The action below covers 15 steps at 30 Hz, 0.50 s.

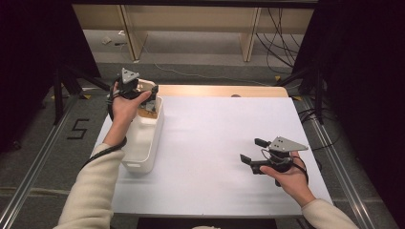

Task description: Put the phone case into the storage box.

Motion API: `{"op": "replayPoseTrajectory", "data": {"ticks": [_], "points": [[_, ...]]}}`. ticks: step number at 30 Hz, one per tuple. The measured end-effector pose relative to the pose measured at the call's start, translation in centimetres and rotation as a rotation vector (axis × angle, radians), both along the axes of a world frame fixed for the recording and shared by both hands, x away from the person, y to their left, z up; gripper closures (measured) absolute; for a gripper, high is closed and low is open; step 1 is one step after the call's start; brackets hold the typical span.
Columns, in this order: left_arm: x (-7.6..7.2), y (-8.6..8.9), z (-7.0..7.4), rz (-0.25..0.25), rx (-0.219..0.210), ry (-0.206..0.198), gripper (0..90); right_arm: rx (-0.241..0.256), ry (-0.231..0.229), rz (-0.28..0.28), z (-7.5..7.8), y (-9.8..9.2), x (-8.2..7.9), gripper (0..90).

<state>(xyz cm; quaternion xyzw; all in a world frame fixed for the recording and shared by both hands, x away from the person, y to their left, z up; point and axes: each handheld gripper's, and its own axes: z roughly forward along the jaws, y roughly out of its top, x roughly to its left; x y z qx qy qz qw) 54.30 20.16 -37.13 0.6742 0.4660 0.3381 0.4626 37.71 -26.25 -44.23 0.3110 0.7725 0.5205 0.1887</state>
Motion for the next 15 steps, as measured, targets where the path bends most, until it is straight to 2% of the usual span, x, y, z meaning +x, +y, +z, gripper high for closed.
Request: {"op": "replayPoseTrajectory", "data": {"ticks": [15], "points": [[0.49,0.1,-0.24,0.004,-0.01,0.011,10.6,0.0,0.002,0.001,-0.01,0.03,-0.02,15.6]]}}
